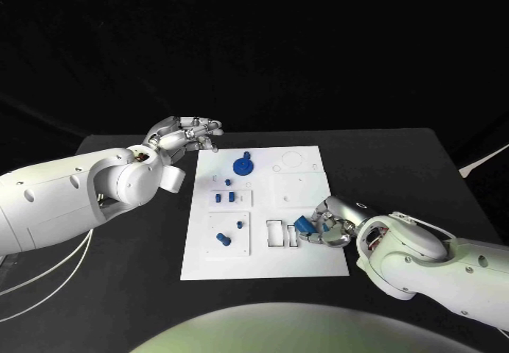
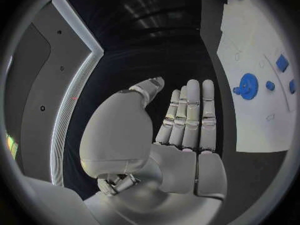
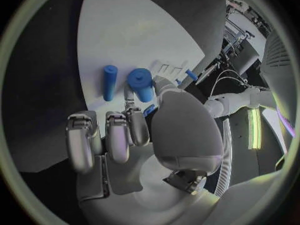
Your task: Assemble the parts on the task board
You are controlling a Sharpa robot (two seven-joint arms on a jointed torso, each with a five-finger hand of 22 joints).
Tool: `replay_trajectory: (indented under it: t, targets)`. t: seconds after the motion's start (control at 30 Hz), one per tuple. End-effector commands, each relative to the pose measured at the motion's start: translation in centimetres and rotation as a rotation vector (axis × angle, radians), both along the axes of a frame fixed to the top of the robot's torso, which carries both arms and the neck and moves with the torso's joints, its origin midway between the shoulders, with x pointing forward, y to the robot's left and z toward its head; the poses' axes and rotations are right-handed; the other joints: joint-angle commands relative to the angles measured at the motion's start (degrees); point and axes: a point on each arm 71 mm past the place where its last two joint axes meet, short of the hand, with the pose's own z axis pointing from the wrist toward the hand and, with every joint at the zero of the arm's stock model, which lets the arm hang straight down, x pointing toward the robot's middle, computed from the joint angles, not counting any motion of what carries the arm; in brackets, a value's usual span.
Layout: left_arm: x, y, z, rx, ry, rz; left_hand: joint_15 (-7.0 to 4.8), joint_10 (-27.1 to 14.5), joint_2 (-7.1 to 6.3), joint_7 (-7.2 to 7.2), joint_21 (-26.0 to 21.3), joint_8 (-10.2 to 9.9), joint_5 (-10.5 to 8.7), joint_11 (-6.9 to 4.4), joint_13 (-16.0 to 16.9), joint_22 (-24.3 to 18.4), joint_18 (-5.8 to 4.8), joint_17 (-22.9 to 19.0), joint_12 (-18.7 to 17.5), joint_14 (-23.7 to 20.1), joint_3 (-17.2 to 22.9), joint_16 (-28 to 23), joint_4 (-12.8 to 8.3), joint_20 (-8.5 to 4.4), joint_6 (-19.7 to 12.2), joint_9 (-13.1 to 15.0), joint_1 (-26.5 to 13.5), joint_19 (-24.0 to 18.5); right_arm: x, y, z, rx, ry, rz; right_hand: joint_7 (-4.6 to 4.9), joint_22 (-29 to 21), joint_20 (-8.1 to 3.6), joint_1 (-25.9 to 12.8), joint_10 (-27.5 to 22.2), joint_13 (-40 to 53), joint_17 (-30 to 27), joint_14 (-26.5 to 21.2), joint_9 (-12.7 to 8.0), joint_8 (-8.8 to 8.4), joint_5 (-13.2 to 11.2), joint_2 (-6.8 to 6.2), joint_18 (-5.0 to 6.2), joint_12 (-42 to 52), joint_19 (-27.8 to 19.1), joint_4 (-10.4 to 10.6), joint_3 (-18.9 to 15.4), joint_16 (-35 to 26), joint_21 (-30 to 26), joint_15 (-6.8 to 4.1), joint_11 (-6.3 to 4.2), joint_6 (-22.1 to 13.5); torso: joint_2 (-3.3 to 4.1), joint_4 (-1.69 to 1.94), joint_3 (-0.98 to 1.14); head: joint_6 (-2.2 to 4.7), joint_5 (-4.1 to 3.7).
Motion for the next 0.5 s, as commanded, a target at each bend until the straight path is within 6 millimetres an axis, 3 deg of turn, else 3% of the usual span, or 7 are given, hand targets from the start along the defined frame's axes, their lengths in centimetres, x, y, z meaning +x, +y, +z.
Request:
replay_trajectory:
  t: [0.03,0.23,0.5]
  targets:
    - [0.0,-0.2,0.1,-0.008,-0.005,-0.016,0.00,-0.33,0.22,0.02,-0.29,0.33,-0.29,0.08,-0.05,-0.06,0.55,-0.10,0.22,-0.20,-0.20,-0.37,-0.13,0.27,-0.46,-0.09,-0.13,0.24,-0.2,0.4,0.8,0.088,-0.034,-0.023,-1.92,15.07,-0.56,0.93,0.75,6.20,12.80,5.58,0.44,0.57,1.03,0.74,-0.80,0.79,5.99,-0.07,1.33,0.34,0.25,-0.46,-0.22,2.50,-0.03,0.00,0.02,0.01,0.05]
    - [0.1,-0.2,0.0,-0.008,-0.005,-0.016,0.01,-0.39,0.29,-0.04,-0.32,0.38,-0.26,0.09,-0.06,-0.10,0.55,-0.11,0.25,-0.24,-0.20,-0.37,-0.10,0.28,-0.44,-0.09,-0.15,0.21,-0.2,1.0,2.0,0.146,-0.040,-0.029,-2.08,15.07,-0.73,1.23,0.99,6.53,13.00,5.62,0.47,0.55,1.51,0.30,-0.80,1.08,5.99,-0.21,2.40,0.41,0.25,-0.63,-0.40,2.81,0.00,0.04,-0.02,0.01,0.06]
    - [0.1,-0.2,0.0,-0.007,-0.005,-0.015,0.02,-0.40,0.29,-0.07,-0.32,0.39,-0.26,0.09,-0.07,-0.11,0.55,-0.11,0.26,-0.25,-0.21,-0.37,-0.10,0.29,-0.43,-0.09,-0.15,0.21,-0.4,2.0,2.2,0.163,0.001,-0.010,-2.01,15.07,-0.83,0.90,0.85,6.30,12.89,5.59,0.44,0.37,1.53,-0.50,-0.80,0.72,5.99,-0.08,3.06,0.36,0.25,-0.67,-0.38,2.82,0.03,-0.02,0.00,0.01,0.27]
